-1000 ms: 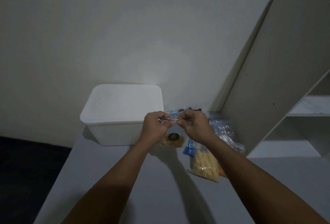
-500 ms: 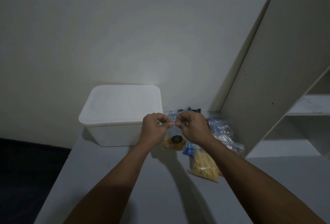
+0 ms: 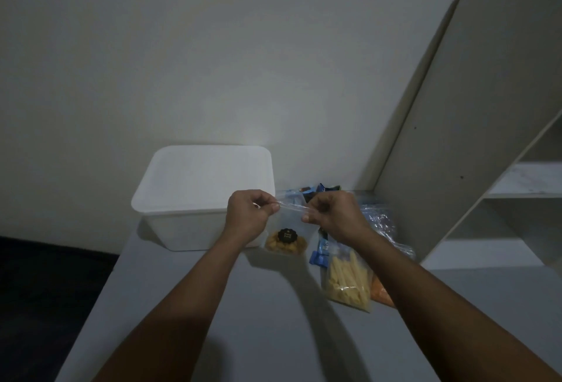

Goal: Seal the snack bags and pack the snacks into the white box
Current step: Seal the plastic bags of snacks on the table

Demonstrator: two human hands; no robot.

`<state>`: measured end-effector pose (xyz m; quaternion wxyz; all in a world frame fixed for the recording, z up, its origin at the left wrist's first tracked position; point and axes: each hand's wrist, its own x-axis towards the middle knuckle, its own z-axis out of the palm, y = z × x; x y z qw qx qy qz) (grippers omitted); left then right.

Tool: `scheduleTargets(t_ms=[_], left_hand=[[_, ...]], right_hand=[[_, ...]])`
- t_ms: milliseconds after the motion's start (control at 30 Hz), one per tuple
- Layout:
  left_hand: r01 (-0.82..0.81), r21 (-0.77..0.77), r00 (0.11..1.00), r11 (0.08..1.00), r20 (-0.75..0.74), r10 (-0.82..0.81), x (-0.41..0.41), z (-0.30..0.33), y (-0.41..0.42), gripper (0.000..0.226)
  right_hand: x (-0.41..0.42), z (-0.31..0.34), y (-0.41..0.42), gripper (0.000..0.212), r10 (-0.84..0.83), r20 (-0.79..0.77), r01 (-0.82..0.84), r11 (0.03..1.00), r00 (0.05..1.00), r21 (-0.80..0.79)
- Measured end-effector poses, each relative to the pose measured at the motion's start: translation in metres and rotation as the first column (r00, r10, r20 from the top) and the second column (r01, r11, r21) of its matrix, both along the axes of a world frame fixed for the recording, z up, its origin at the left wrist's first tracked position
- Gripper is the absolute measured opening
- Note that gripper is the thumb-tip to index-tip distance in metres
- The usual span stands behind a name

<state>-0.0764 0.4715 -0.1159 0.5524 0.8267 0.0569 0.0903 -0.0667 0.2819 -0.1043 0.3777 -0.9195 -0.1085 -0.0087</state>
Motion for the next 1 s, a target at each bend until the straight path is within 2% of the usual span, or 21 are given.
scheduleTargets(t_ms=[167,300,400,467,567,633,867,1000], left_hand=[[0.014,0.006,1.000,1.000,-0.004,-0.014,0.001,0.005,0.005,0.009],[-0.020,-0.074,1.000,0.997,-0.010,0.019,0.001,0.005,0.009,0.007],[-0.171,-0.086,0.985,0.982,0.017,0.173,0.001,-0.002,0.005,0.021],[-0.263,-0.078,0.965,0.962,-0.029,0.261,0.000,-0.004,0.000,0.032],[-0.162,-0.225,0.975,0.961,-0.185,0.122,-0.001,-0.003,-0.010,0.037],[-0.116,-0.325,0.968,0.938,-0.250,0.033,-0.002,-0.001,-0.014,0.031],[-0.075,-0.433,0.964,0.898,-0.263,-0.046,0.002,-0.008,-0.017,0.019],[-0.053,-0.454,0.958,0.889,-0.275,-0.083,0.001,-0.012,-0.017,0.007]], right_hand=[[0.001,0.003,-0.003,0.008,-0.023,-0.005,0.023,0.999,1.000,-0.034],[-0.001,0.003,0.002,0.007,-0.038,0.006,0.038,0.999,0.999,-0.018],[-0.002,0.000,0.006,0.008,-0.089,0.046,0.088,0.996,0.995,0.011],[-0.003,-0.002,0.010,0.010,-0.129,0.080,0.128,0.992,0.988,0.018],[-0.005,-0.005,0.012,0.012,-0.139,0.128,0.139,0.990,0.982,0.005],[-0.006,-0.008,0.012,0.013,-0.129,0.159,0.131,0.991,0.979,-0.003],[-0.010,-0.016,0.008,0.016,-0.113,0.176,0.110,0.994,0.978,0.028],[-0.010,-0.021,0.007,0.017,-0.108,0.112,0.104,0.994,0.988,0.046]])
